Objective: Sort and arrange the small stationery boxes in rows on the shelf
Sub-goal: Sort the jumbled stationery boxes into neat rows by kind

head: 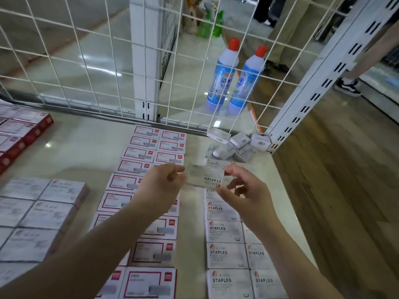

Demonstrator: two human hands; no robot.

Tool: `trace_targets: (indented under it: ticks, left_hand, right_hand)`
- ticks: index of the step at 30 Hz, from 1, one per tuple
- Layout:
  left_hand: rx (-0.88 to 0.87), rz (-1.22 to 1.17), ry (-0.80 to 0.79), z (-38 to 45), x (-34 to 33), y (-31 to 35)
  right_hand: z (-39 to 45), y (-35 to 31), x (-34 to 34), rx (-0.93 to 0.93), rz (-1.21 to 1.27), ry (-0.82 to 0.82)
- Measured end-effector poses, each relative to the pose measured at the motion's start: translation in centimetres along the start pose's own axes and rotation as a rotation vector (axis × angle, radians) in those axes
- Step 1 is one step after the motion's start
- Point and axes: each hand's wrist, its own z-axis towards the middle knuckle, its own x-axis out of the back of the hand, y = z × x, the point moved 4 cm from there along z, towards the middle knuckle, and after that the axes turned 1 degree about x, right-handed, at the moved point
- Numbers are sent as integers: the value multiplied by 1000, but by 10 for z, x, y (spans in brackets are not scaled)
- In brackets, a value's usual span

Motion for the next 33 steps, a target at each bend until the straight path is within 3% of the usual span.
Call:
trace_targets:
  ticks: [7, 13, 24, 29, 33]
  left_hand:
    - [1, -119, 14, -8, -2, -1]
    - [-11, -75, -8, -13, -3, 4]
    - [-184, 149, 0, -18, -6, 11]
    - [-92, 111, 7, -16, -8, 3]
    - [-34, 140, -135, -22, -19, -2]
  right_hand:
    - [-7, 2, 0, -57, 73, -7]
    - [-10, 7, 0, -182, 57, -89]
    - [1, -9, -8, -143, -68, -262]
    - [-3, -2, -4, -224, 54, -72]
    - [1, -9, 0, -284, 137, 54]
